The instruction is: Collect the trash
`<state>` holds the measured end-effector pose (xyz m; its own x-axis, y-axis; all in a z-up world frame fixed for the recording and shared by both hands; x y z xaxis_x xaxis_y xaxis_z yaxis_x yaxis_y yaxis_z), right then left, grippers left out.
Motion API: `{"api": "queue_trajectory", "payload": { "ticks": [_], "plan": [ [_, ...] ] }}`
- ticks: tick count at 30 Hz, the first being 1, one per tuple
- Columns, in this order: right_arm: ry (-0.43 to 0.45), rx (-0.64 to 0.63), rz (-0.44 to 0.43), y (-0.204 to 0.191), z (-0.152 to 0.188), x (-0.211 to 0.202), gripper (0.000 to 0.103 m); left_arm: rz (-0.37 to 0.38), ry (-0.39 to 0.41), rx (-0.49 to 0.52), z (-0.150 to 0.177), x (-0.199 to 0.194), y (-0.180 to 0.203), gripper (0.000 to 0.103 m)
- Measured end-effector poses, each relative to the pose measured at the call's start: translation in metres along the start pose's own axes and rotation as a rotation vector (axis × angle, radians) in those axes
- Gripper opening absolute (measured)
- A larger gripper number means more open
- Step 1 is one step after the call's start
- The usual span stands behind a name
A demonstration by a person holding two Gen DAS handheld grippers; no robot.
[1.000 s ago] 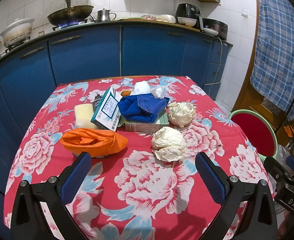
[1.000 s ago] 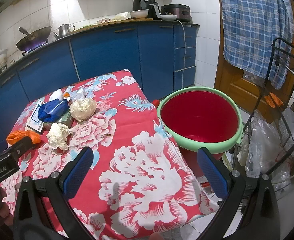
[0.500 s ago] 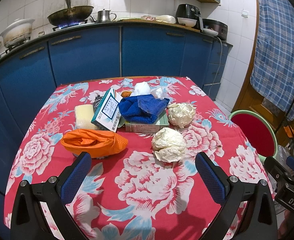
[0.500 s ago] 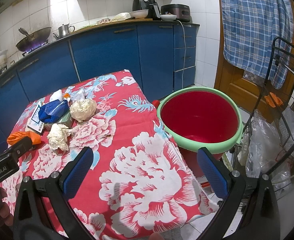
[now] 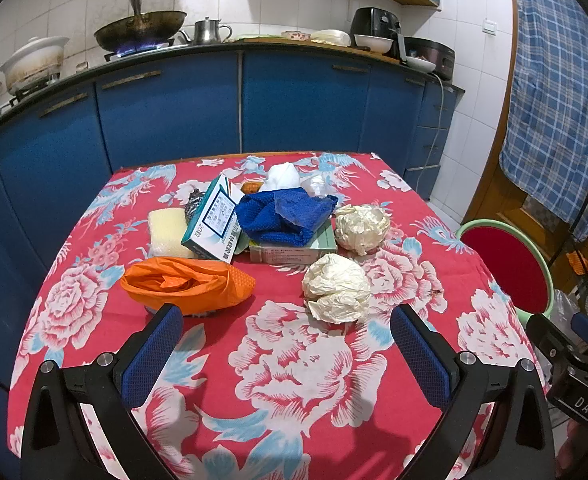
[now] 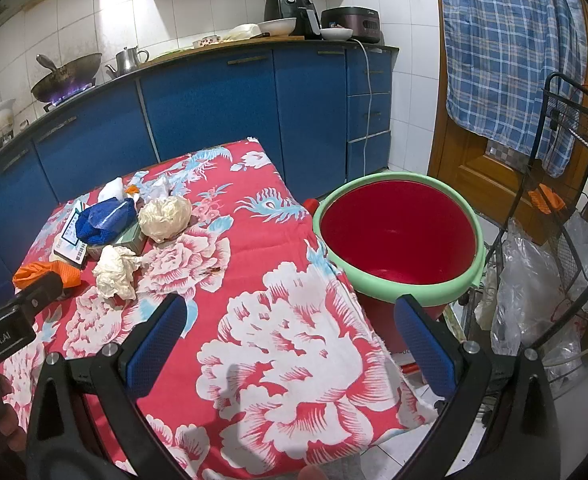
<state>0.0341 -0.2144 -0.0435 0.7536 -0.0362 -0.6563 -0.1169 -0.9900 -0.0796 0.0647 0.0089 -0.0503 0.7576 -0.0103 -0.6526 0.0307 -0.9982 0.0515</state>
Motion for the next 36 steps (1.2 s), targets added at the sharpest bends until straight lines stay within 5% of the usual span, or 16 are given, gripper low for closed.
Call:
{"api": "queue_trajectory", "payload": {
  "ticks": [17, 36],
  "plan": [
    [0.0, -0.006, -0.009, -0.003, 0.0, 0.001, 0.102, -0.026, -0.007, -0.009, 0.002, 0.002, -0.009, 0.103],
    [-0.021, -0.107, -0.086, -0.058, -0.031, 0.028, 0.102, -0.115, -0.065, -0.076, -0.019, 0.029, -0.071, 0.103]
  ]
}}
Point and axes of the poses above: each gripper's, at about its wrist camera, not at the fingertips, and x roughly the way its jaws point, y to its right, z to its underside, the point moved 8 cm from there along x, roughly the way its jaws point, and after that the axes turned 1 degree about -y, right-handed, at the moved point
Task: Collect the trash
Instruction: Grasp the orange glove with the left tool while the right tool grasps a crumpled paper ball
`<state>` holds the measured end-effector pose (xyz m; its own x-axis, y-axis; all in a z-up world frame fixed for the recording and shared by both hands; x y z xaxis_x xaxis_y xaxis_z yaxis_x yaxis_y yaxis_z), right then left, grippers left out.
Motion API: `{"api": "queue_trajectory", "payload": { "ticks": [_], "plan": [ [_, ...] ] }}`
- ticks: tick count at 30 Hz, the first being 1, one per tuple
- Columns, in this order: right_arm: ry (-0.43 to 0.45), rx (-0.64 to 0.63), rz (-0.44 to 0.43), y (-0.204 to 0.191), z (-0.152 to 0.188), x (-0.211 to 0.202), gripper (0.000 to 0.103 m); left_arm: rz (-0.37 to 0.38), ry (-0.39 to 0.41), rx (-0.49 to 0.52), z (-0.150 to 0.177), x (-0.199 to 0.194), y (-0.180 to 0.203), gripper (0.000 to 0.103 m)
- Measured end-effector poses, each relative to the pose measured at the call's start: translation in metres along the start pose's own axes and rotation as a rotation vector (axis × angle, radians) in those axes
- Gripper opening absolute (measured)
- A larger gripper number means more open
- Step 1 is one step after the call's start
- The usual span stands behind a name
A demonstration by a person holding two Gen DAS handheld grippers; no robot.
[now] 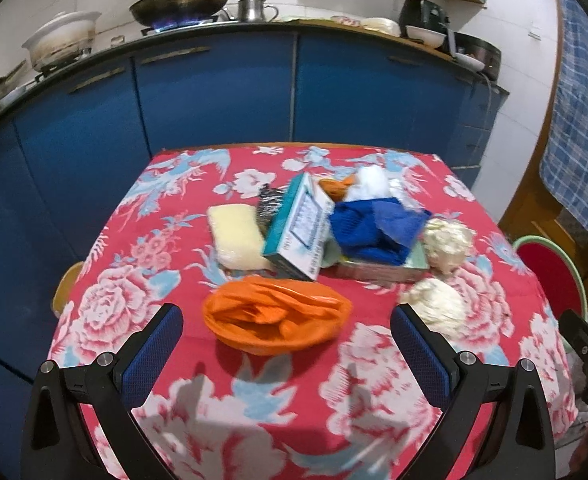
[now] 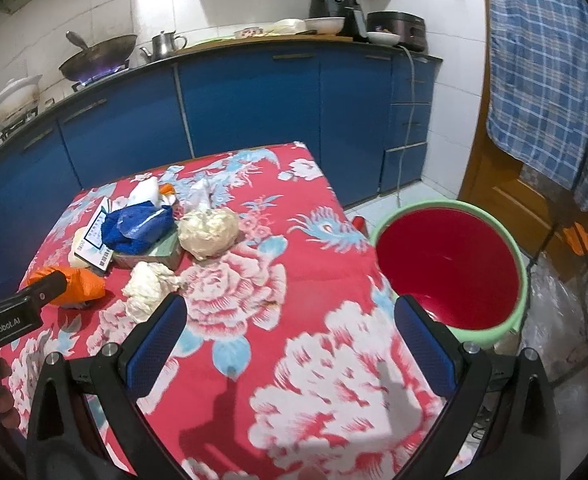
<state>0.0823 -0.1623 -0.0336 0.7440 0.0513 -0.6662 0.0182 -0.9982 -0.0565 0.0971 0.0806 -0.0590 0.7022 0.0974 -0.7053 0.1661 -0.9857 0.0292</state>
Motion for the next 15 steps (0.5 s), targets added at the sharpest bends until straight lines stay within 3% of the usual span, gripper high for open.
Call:
{"api": "queue_trajectory", "payload": {
  "ticks": [15],
  "plan": [
    [-0.068, -0.057, -0.058, -0.036, -0.024, 0.05, 0.102, 0.011, -0.094, 0.001, 0.0, 0.044, -0.008, 0.103]
  ]
}}
Point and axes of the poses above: each gripper's, at about its wrist camera, not at the fingertips, and x roughly the way its jaws point, y to its right, z to its underside, the point moved 8 cm from there along x, roughly the way its jaws point, and after that the axes turned 1 degree about -y, right-handed, at the moved point
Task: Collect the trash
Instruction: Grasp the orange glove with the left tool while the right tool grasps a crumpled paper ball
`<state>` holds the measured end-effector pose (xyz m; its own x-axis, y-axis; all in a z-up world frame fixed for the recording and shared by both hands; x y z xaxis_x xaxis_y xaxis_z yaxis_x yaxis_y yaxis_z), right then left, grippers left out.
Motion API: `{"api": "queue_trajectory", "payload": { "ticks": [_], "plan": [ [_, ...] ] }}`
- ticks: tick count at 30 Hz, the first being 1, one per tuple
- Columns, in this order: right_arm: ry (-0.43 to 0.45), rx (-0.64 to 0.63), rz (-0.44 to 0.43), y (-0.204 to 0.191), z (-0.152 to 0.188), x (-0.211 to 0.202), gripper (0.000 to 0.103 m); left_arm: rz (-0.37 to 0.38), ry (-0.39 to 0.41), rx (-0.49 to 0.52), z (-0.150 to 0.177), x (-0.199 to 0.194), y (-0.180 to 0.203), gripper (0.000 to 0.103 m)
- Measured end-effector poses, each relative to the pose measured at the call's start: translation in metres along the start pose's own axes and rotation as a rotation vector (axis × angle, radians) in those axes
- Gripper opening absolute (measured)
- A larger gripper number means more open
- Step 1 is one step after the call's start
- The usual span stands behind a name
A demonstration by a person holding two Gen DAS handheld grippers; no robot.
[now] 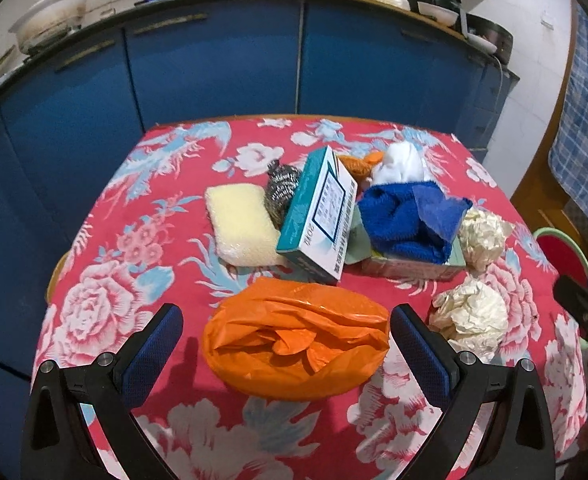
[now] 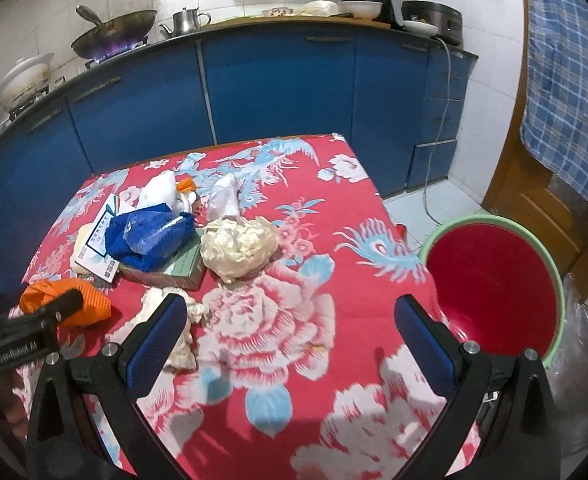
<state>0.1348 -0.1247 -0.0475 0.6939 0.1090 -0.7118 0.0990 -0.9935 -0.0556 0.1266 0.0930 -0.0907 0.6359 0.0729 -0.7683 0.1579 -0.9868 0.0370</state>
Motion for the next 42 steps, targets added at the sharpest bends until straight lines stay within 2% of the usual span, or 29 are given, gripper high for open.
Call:
{"api": "queue_trajectory", "payload": {
  "ticks": [3, 4, 5, 6, 8, 11, 14, 20, 23, 27, 35, 38, 42],
  "plan": [
    [-0.012, -0.008, -0.001, -0.005, -0.005, 0.011, 0.102, 0.01, -0.001, 0.003, 0.001, 0.007, -0.001, 0.1],
    [-0.019, -0.011, -0.001, -0.007, -0.006, 0.015, 0.102, 0.011, 0.005, 0.006, 0.0, 0.008, -0.002, 0.093],
    [-0.026, -0.012, -0.001, -0.009, -0.007, 0.02, 0.102, 0.014, 0.012, 0.012, 0.0, 0.008, -0.002, 0.079],
    [-0.034, -0.014, 0.0, -0.011, -0.008, 0.025, 0.102, 0.02, 0.012, 0.02, 0.0, 0.01, -0.001, 0.072],
    [-0.046, -0.015, 0.006, -0.014, -0.01, 0.032, 0.102, 0.048, -0.009, 0.032, 0.001, 0.014, 0.002, 0.053],
    [-0.072, -0.01, 0.022, -0.015, -0.01, 0.044, 0.102, 0.114, -0.049, 0.028, 0.003, 0.022, 0.006, 0.042],
    [-0.105, -0.004, 0.024, -0.018, -0.01, 0.054, 0.102, 0.135, -0.061, 0.052, 0.003, 0.026, 0.01, 0.039],
    [-0.112, -0.014, 0.063, -0.022, -0.018, 0.061, 0.102, 0.151, -0.081, 0.076, 0.001, 0.032, 0.012, 0.039],
    [-0.119, -0.035, 0.062, -0.026, -0.022, 0.064, 0.091, 0.158, -0.079, 0.062, 0.0, 0.034, 0.01, 0.039],
    [-0.146, -0.061, 0.036, -0.032, -0.022, 0.072, 0.086, 0.173, -0.085, 0.035, 0.001, 0.035, 0.008, 0.039],
    [-0.222, -0.079, -0.039, -0.042, -0.01, 0.088, 0.061, 0.155, -0.08, 0.024, 0.0, 0.038, 0.008, 0.037],
    [-0.244, -0.082, -0.05, -0.044, -0.005, 0.093, 0.054, 0.151, -0.08, 0.024, 0.0, 0.038, 0.008, 0.035],
    [-0.254, -0.08, -0.054, -0.045, -0.003, 0.095, 0.05, 0.145, -0.08, 0.019, 0.0, 0.038, 0.007, 0.034]
  ]
}}
Point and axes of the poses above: each gripper's, at about its wrist camera, not at the fingertips, and x roughly the way its jaws point, y to its right, z to its underside, the point moved 8 cm from there along x, roughly the way its jaws point, and after that the axes turned 1 degree about -y, right-handed, at the moved point
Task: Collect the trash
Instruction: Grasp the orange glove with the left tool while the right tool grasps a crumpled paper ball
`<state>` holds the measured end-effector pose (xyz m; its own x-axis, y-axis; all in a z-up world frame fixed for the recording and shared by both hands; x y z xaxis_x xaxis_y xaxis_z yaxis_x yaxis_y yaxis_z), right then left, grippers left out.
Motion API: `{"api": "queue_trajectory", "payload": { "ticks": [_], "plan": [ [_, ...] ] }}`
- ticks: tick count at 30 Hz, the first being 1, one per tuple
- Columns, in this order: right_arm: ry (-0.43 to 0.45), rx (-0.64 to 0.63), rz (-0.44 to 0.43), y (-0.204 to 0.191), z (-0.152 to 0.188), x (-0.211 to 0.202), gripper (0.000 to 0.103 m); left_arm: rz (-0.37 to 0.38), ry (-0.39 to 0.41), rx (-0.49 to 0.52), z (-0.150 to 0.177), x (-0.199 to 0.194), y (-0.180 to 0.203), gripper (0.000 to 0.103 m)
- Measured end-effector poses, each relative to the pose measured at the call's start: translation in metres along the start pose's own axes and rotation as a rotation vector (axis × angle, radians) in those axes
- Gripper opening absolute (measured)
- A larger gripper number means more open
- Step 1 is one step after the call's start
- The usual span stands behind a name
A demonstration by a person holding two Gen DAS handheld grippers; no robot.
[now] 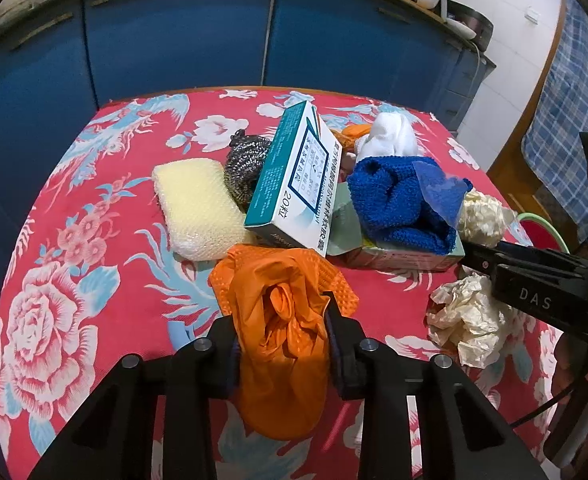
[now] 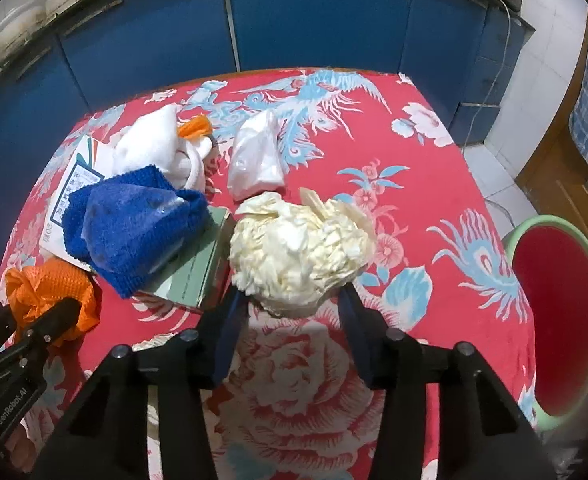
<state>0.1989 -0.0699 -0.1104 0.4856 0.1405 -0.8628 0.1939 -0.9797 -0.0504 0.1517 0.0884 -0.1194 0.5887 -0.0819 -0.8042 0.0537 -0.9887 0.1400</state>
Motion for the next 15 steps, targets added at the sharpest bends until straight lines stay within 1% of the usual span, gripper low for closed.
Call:
{"api": "queue_trajectory", "payload": {
  "ticks": [9, 12, 14, 15],
  "plan": [
    [0.008, -0.039, 0.017, -0.004, 0.0009, -0.0014, 0.038, -0.013, 0.002, 0.001, 0.0001, -0.0003, 0.0003, 0.031],
    [0.011, -0.042, 0.021, -0.0043, 0.0019, -0.0022, 0.03, -0.014, 0.002, -0.001, 0.0, -0.0006, 0.0, 0.03],
    [0.013, -0.045, 0.025, -0.0042, 0.0021, -0.0022, 0.022, -0.017, 0.002, 0.0, 0.0003, -0.0012, 0.0005, 0.029],
    [0.014, -0.047, 0.028, -0.0041, 0.0023, -0.0027, 0.02, -0.017, 0.002, 0.001, 0.0003, -0.0013, 0.0007, 0.029]
  ]
}}
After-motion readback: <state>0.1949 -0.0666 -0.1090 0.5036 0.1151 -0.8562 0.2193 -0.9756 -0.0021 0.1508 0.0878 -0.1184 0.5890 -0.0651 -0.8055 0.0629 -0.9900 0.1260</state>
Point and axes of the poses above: each gripper's, at about its wrist camera, not at the fingertips, and x roughly the way its jaws point, y to its right, z to its underside, the point moved 8 cm from there along x, roughly the way its jaws point, and after that the axes turned 1 degree about -y, right-handed, at the moved point
